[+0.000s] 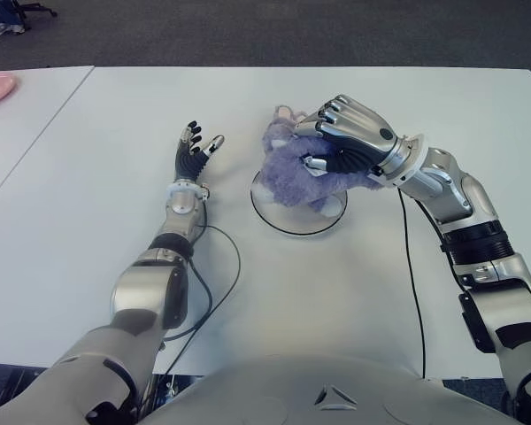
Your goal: Put the doll into the plate.
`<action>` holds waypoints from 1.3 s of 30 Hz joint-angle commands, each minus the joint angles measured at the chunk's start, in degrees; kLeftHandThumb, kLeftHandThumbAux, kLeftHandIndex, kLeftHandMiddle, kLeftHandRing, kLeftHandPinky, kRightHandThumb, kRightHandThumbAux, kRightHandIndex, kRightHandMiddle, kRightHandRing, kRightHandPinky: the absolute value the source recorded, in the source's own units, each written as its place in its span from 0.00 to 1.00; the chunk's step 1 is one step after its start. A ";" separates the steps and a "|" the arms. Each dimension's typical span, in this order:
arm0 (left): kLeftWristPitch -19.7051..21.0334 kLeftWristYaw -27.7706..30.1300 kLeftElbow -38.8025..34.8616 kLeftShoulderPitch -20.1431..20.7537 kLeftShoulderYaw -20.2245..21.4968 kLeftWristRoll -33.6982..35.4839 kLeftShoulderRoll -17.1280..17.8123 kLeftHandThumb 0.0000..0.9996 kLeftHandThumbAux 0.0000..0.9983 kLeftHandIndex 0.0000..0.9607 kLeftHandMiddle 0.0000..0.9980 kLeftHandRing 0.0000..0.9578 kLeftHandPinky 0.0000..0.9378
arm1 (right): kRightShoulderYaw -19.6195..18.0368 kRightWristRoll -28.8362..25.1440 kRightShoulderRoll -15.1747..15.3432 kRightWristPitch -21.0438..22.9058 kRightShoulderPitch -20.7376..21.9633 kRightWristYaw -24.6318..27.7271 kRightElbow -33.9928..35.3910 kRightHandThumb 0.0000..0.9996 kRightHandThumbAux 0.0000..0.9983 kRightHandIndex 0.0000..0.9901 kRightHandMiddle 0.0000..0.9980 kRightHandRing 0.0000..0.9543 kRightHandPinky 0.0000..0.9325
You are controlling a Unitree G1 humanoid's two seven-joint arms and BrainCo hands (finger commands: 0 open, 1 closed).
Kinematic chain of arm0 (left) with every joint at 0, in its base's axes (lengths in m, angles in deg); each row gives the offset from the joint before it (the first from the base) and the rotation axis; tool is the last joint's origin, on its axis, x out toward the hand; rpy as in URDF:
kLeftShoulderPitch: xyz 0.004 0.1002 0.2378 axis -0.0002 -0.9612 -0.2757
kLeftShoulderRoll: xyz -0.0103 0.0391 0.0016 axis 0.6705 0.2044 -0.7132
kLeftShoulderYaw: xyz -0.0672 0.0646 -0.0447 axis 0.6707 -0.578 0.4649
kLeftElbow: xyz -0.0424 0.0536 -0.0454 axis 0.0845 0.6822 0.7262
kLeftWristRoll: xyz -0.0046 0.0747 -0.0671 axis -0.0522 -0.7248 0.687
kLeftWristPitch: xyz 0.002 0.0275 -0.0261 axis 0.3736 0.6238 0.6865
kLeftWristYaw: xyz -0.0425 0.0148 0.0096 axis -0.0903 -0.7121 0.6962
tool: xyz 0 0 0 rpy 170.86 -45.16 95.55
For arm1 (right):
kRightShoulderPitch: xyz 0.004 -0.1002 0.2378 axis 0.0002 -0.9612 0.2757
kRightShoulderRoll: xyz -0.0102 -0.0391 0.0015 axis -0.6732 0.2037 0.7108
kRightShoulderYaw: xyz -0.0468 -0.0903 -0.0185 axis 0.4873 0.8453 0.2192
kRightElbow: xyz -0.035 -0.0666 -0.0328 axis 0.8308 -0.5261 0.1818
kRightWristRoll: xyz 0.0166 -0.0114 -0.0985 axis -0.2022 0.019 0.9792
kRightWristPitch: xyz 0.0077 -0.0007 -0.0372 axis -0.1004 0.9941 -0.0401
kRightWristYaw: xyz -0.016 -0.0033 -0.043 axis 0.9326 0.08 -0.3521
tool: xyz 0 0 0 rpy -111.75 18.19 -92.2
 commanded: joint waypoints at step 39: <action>8.65 -4.03 7.26 -9.44 -2.18 -3.54 -4.42 0.00 0.50 0.05 0.12 0.12 0.11 | 2.21 -1.13 -2.30 7.63 -1.26 3.58 2.02 0.18 0.62 0.08 0.22 0.37 0.48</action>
